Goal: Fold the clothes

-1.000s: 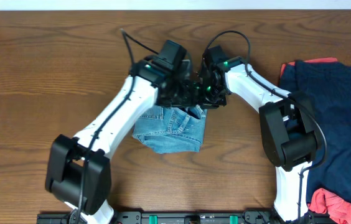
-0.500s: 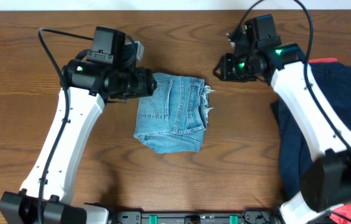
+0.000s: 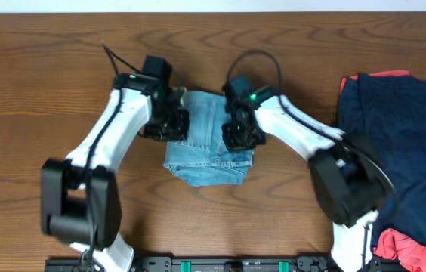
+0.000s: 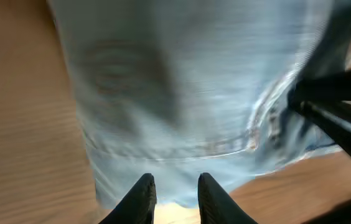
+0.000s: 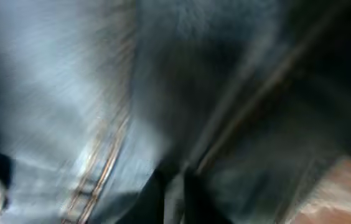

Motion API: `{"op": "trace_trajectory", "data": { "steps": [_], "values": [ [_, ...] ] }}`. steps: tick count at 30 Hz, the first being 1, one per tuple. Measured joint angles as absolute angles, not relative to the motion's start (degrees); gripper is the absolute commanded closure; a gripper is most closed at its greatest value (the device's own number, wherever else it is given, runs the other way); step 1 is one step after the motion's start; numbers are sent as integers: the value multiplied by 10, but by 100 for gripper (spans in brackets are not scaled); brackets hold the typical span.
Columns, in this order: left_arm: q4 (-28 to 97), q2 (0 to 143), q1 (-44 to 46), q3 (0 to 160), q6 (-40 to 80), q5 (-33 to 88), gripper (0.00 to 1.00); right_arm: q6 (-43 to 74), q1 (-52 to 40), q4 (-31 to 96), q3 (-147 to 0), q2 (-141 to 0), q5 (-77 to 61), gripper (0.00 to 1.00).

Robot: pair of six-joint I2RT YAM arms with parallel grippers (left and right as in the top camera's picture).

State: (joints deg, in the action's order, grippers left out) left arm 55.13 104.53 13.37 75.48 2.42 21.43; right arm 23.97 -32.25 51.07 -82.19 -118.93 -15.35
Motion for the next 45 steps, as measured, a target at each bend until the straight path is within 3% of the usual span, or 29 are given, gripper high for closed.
{"op": "trace_trajectory", "data": {
  "steps": [8,14,20,24,33,37,45],
  "values": [
    [489,1101,133,701,14,231,75,257,-318,531,-836,-1197,-163,90],
    [521,1103,133,700,10,246,74,222,-316,528,-808,-1151,-153,87],
    [587,1092,132,726,6,244,70,185,-289,434,-797,-1031,-128,84],
    [570,1046,132,747,5,240,70,187,-282,370,-804,-988,-116,90],
    [404,966,132,772,1,230,71,240,-281,339,-805,-1113,-105,99],
    [380,1006,132,772,1,204,71,272,-280,351,-812,-1187,-125,99],
    [311,1137,132,772,1,185,71,275,-249,380,-833,-1205,-201,94]
  ]
}}
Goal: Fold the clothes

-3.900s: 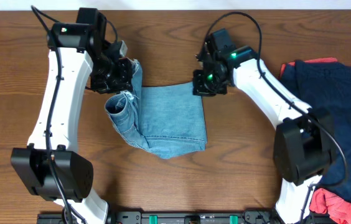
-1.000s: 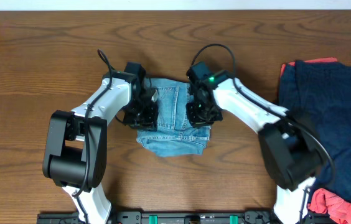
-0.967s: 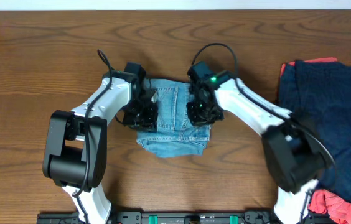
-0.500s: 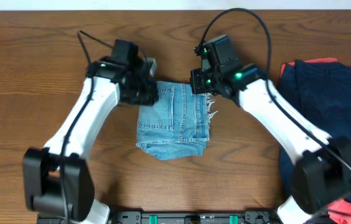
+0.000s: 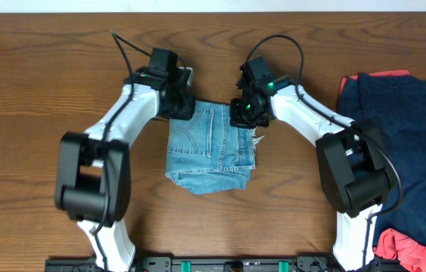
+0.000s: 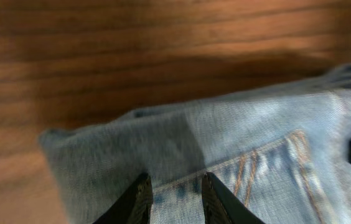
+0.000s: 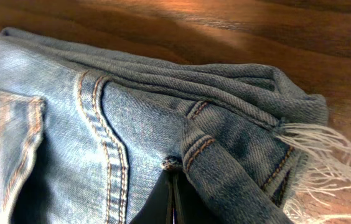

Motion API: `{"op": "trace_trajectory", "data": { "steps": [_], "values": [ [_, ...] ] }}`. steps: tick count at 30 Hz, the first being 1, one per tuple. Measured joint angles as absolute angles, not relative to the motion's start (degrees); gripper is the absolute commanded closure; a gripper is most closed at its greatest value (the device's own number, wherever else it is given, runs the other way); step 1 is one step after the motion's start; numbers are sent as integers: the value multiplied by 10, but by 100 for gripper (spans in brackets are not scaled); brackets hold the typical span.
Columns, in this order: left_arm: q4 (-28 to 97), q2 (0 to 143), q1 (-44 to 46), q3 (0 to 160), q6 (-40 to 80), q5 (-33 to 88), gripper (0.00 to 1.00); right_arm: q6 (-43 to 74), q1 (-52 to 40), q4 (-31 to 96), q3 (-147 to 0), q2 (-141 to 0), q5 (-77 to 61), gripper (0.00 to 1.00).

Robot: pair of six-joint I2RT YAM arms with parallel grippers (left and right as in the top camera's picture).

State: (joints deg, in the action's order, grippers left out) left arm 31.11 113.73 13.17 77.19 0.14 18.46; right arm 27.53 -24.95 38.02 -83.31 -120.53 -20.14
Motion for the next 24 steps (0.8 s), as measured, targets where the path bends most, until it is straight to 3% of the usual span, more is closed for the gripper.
{"op": "trace_trajectory", "data": {
  "steps": [6,10,18,24],
  "values": [
    [328,1155,130,781,1,191,70,226,-248,422,-831,-1194,-214,89],
    [425,1148,126,801,1,194,62,178,-248,470,-812,-1156,-202,84],
    [592,986,104,809,2,178,60,145,-261,495,-800,-1014,-175,85],
    [680,906,121,810,32,178,85,159,-289,509,-801,-975,-168,89]
  ]
}}
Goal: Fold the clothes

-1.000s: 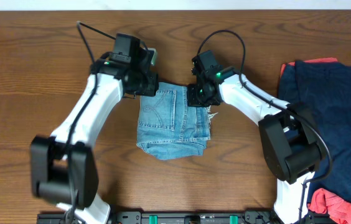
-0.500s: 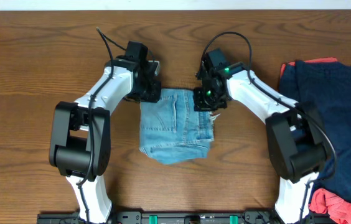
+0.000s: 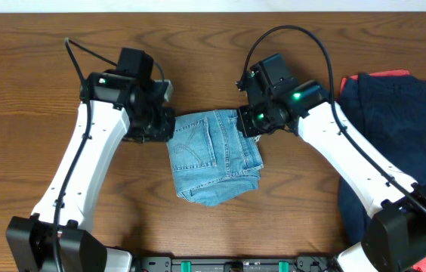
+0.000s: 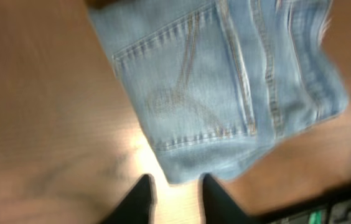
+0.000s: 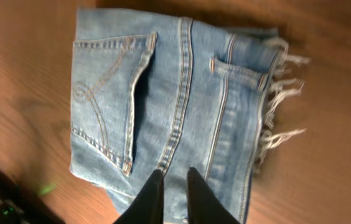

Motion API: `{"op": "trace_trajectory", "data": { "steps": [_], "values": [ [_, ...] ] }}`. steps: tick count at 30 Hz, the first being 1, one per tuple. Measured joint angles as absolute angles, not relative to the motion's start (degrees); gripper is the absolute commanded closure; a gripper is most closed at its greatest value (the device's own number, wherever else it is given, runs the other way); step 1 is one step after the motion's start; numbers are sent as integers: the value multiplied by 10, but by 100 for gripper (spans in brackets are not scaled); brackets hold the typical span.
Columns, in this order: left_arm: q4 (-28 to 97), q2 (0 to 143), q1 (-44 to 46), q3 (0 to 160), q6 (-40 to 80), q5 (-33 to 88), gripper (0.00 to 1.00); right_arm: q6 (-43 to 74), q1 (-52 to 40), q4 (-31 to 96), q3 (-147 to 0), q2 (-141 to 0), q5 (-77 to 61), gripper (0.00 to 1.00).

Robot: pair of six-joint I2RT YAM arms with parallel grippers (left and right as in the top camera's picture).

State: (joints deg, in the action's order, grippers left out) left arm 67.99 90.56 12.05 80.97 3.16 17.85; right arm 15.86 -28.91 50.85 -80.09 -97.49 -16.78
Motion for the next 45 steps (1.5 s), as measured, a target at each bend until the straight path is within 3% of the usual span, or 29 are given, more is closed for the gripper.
{"op": "trace_trajectory", "data": {
  "steps": [6,14,20,25,27,30,33,39,43,45],
  "values": [
    [628,909,163,692,72,208,94,209,-285,516,-801,-977,-130,89],
    [377,915,192,460,192,231,94,235,-252,538,-801,-978,-114,89],
    [241,899,154,426,245,221,94,235,-252,543,-801,-978,-114,89],
    [132,910,70,449,233,159,94,222,-274,535,-801,-978,-124,87],
    [138,914,40,475,215,152,94,205,-291,526,-801,-978,-126,86],
    [191,916,7,539,185,166,83,187,-312,515,-801,-978,-128,85],
    [318,916,-10,626,166,214,59,177,-321,487,-801,-978,-128,85],
    [518,903,-6,680,143,294,56,173,-320,414,-801,-980,-105,82],
    [557,902,12,652,143,303,54,174,-319,397,-801,-996,-84,77],
    [546,902,20,617,155,306,37,180,-318,396,-801,-1016,-76,68]
  ]
}}
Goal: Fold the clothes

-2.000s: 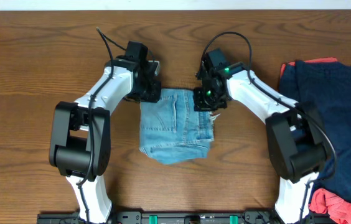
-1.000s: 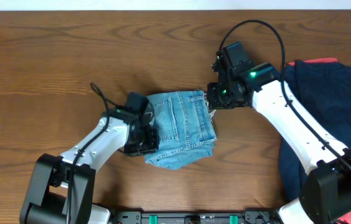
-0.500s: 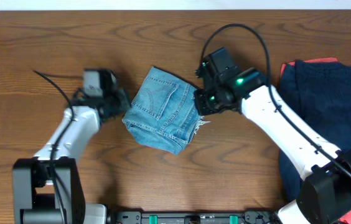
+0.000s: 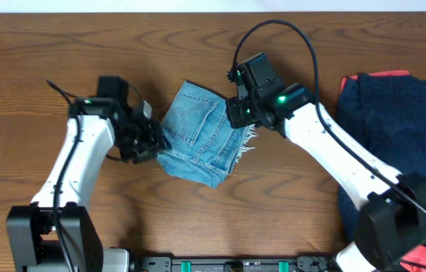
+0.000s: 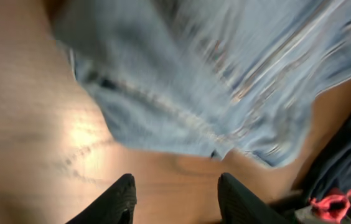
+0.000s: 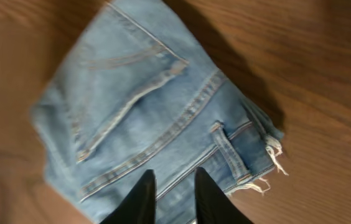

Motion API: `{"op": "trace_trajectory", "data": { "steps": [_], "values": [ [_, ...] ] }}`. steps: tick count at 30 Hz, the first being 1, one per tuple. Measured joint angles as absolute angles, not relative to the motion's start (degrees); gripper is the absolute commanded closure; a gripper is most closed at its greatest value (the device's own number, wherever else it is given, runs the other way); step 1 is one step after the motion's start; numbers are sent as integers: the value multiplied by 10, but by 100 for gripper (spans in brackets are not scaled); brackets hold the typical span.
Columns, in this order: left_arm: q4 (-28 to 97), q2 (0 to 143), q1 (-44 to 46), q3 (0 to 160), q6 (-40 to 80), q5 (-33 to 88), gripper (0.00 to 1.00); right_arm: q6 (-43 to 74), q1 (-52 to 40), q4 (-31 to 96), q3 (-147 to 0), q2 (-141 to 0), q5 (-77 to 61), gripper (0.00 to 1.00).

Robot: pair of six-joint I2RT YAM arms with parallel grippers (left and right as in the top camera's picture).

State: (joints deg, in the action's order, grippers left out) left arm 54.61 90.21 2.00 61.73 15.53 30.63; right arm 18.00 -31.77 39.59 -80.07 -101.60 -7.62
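Observation:
The folded light-blue denim shorts (image 4: 200, 140) lie askew on the wood table, back pocket up, frayed hem to the right (image 6: 274, 163). My left gripper (image 4: 151, 142) is at their left edge. In the left wrist view that gripper (image 5: 178, 200) is open wide over bare wood, with the blurred denim (image 5: 200, 81) beyond its fingertips. My right gripper (image 4: 235, 115) hovers over the shorts' upper right part. In the right wrist view it (image 6: 174, 198) is open, its fingers apart above the denim (image 6: 144, 118) and holding nothing.
A heap of clothes lies at the table's right edge: a dark navy garment (image 4: 402, 128) on top of red fabric (image 4: 388, 74). The table's front rail (image 4: 220, 264) runs along the bottom.
The shorts lay square to the table and now lie turned askew and a little further left. My left gripper has moved down along their left edge and its jaws are wider. The right gripper's jaws are slightly wider.
First both grippers were down on the folded shorts at their sides. Then they were at the shorts' top corners. Then both were off the shorts, which lay folded and square. Now the shorts lie rotated, with both grippers open beside and above them.

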Motion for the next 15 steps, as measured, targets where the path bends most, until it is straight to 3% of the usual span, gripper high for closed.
{"op": "trace_trajectory", "data": {
  "steps": [3,8,15],
  "values": [
    [485,902,27,543,200,316,32,189,-312,395,-801,-1053,-71,60],
    [333,902,29,438,251,370,25,199,-294,395,-801,-1121,-73,66],
    [222,902,29,396,282,407,22,204,-291,396,-804,-1151,-79,70]
  ]
}}
